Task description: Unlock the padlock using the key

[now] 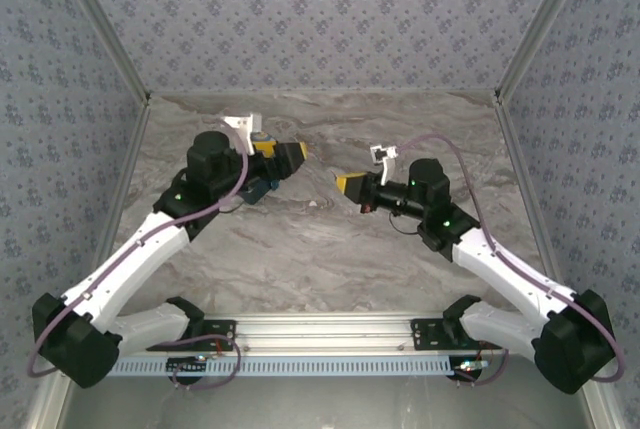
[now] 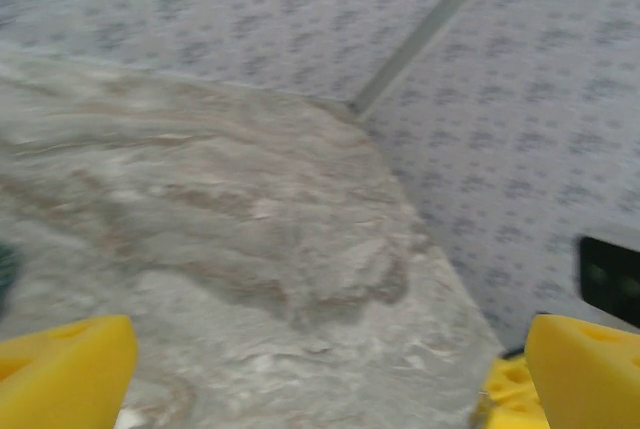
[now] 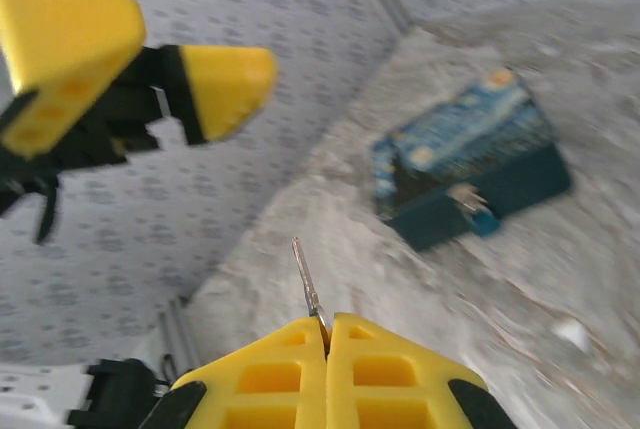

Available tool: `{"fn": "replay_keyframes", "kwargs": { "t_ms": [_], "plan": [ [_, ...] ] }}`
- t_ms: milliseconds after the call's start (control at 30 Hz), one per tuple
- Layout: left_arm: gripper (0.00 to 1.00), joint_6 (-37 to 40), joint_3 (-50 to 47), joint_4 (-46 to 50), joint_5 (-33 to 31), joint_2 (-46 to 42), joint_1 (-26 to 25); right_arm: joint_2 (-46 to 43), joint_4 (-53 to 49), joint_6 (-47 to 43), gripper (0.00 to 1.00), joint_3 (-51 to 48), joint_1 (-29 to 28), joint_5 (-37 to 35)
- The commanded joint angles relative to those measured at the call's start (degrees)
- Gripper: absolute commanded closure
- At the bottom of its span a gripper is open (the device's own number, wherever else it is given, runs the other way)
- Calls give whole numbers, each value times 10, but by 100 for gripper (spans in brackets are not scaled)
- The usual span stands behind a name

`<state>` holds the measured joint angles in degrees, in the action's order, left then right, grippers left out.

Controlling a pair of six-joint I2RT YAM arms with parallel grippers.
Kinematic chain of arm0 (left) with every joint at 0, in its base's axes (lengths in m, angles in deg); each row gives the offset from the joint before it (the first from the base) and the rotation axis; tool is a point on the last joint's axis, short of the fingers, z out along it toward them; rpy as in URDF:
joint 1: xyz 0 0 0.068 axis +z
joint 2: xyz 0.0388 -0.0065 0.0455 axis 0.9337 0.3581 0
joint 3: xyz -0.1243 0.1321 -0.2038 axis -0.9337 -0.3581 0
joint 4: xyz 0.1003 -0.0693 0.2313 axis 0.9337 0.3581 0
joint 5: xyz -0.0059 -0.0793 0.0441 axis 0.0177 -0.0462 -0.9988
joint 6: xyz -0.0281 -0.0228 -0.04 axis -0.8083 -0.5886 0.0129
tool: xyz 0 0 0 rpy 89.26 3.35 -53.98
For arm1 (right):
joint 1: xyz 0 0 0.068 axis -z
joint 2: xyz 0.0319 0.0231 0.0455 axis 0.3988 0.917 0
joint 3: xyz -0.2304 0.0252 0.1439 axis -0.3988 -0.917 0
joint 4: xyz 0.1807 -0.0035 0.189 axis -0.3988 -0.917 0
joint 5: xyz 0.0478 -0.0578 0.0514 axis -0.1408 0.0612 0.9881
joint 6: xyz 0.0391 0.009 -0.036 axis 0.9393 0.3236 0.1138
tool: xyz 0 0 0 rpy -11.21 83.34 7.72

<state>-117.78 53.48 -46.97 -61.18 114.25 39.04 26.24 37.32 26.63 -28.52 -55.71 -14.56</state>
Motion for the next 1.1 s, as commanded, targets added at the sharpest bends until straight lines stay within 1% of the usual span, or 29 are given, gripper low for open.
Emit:
{"fn": "replay_keyframes", "kwargs": {
  "t_ms": [0,100,167,233,433,533,633,833,1067],
  "plan": [
    [1,19,19,67,-7,32,39,-22,-122,-42,100,-20,11,-58],
    [0,53,44,105,-13,86,64,-35,-147,-42,100,-34,19,-69],
    [1,87,83,153,-47,132,65,-36,-160,-45,100,-39,23,-68],
    [1,112,107,170,-66,179,68,-34,-173,-48,100,-43,28,-67],
    [1,129,175,165,-47,294,72,-36,-191,-48,100,-49,34,-75],
    [1,128,205,157,-26,343,72,-36,-190,-46,100,-48,38,-68],
    [1,125,224,145,-6,380,71,-35,-191,-45,100,-48,42,-67],
    [1,131,257,155,-2,433,68,-35,-180,-38,100,-56,48,-57],
    [1,131,245,151,4,451,64,-35,-172,-33,100,-63,53,-54]
  ]
}}
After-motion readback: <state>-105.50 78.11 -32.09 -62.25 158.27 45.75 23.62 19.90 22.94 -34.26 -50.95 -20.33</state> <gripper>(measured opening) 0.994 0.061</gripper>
